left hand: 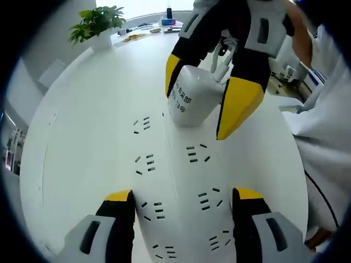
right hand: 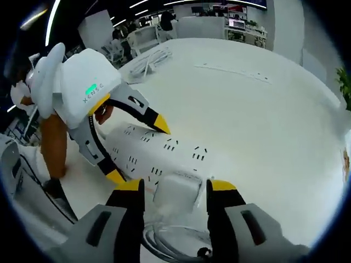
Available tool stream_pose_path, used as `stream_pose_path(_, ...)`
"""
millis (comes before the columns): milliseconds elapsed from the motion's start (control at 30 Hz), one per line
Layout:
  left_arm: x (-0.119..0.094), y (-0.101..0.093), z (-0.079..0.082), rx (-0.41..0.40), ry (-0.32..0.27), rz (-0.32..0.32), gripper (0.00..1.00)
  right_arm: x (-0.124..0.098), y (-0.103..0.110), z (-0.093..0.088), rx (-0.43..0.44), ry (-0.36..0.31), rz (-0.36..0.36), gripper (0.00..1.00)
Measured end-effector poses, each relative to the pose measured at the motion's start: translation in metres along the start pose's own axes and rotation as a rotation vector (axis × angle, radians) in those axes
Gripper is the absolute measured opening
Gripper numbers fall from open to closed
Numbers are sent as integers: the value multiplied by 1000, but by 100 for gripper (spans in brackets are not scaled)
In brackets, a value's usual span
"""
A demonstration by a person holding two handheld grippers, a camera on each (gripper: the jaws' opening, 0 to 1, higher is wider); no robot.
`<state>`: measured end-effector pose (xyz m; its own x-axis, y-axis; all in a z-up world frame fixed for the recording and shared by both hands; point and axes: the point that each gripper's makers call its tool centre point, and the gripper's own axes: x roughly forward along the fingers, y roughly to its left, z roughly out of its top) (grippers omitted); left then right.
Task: Straighten the power strip on the desk, plug the charger into it
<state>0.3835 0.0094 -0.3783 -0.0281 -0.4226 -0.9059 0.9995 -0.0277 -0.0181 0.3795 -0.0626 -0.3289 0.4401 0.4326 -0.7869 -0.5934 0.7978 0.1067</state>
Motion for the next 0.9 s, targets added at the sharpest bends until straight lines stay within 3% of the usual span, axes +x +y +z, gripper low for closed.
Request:
stream_pose_path(100, 0, 0, 1, 5, -5, -2, 73, 2, -1, -7, -88, 20, -18, 53)
stream_pose_path(333, 0, 0, 1, 12, -17, -7, 74, -6, 1, 6, -165, -51, -18, 56)
stream_pose_path(467, 1, 1, 3, 14, -31, -9, 74, -11, 2, 7, -288, -78, -21, 57)
stream_pose_path(533, 1, 1, 4, 15, -33, -9, 74, -13, 2, 4, -357, -65, -27, 58)
stream_pose_path(633, 1, 1, 3, 14, -30, -9, 74, -16, 3, -1, -351, -28, -42, 61)
stream_pose_path(700, 1, 0, 3, 14, -27, -8, 74, -20, 1, -6, -404, 19, -45, 57)
stream_pose_path(900, 1, 1, 2, 13, -39, -14, 74, -27, -2, 3, -592, 22, -58, 57)
